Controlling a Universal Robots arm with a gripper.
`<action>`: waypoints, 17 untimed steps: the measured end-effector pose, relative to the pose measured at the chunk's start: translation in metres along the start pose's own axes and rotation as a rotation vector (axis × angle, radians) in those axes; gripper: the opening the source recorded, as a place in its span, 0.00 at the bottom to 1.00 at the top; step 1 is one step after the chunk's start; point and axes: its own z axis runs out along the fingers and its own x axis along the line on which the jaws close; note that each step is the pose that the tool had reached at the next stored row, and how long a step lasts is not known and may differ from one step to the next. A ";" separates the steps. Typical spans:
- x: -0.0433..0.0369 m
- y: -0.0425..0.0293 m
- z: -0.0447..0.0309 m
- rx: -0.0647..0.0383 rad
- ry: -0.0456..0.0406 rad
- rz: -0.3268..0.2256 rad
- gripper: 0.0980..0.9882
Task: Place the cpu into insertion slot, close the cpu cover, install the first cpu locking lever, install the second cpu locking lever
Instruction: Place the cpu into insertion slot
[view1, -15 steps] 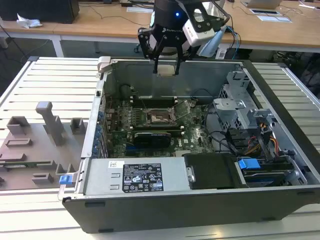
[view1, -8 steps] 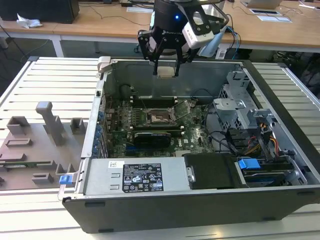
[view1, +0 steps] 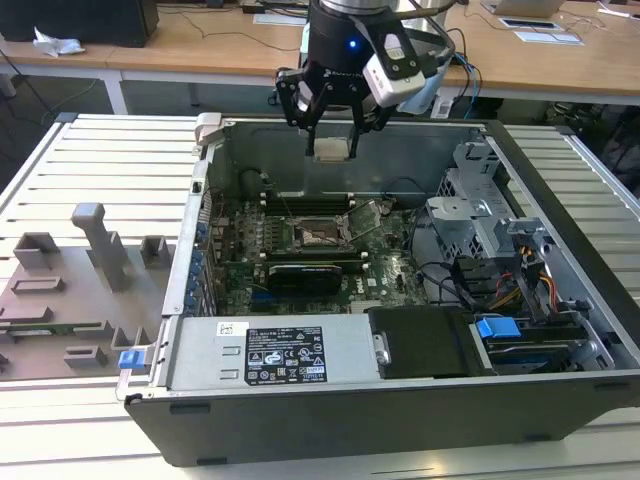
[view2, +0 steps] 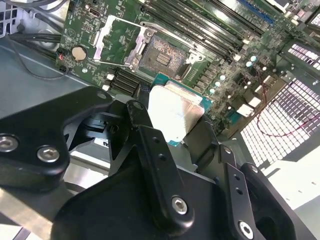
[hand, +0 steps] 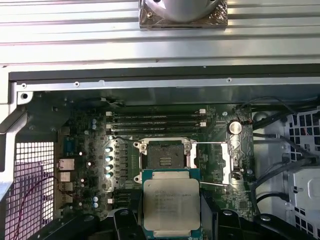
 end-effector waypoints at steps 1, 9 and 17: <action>0.0000 -0.0001 0.0010 0.000 0.0001 0.000 0.50; -0.0003 -0.0012 0.0136 0.000 0.0001 0.000 0.50; -0.0004 -0.0018 0.0206 0.000 0.0001 0.000 0.50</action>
